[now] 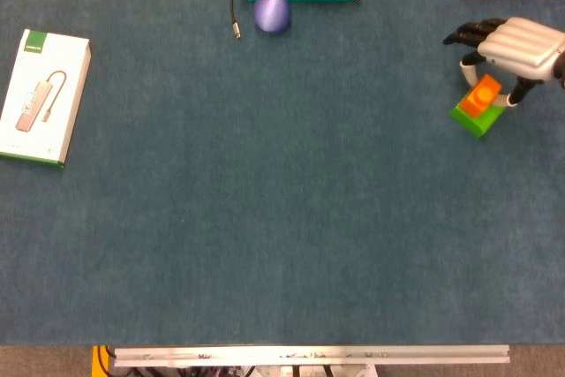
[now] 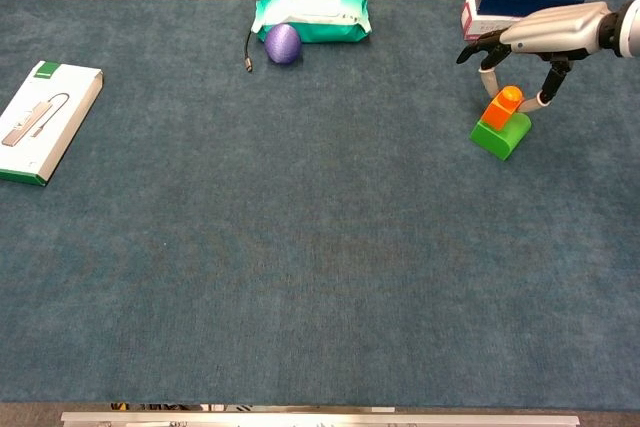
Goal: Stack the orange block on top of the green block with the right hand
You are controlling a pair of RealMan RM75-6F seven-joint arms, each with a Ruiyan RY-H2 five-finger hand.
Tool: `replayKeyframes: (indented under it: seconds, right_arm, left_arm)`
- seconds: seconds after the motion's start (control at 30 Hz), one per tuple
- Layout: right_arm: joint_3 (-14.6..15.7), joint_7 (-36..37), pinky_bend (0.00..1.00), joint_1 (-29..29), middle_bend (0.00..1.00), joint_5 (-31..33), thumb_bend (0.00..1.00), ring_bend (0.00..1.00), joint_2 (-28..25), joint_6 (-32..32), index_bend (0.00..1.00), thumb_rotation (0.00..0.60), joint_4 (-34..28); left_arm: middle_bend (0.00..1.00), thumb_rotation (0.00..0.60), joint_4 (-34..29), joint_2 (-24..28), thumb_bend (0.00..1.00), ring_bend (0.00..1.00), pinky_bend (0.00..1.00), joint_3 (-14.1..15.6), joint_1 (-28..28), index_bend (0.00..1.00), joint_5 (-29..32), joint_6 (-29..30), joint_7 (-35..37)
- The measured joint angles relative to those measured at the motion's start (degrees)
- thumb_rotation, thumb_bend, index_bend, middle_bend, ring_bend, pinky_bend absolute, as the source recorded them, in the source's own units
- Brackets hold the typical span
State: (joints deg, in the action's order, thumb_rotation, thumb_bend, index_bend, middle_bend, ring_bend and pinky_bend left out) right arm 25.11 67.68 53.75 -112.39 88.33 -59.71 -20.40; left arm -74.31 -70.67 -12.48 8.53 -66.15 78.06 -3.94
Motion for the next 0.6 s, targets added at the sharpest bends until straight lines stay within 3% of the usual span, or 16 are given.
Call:
replayKeyframes:
  seconds: [0.6]
  right_arm:
    - [0.54,-2.54,0.14,-0.14,0.11,-0.04,0.19,0.0,0.12,1.3,0.51,0.6,-0.79]
  left_arm:
    - [0.28,0.6,-0.59,0.25,0.0,0.25,0.54,0.03,-0.24,0.05,-0.34,0.62,0.02]
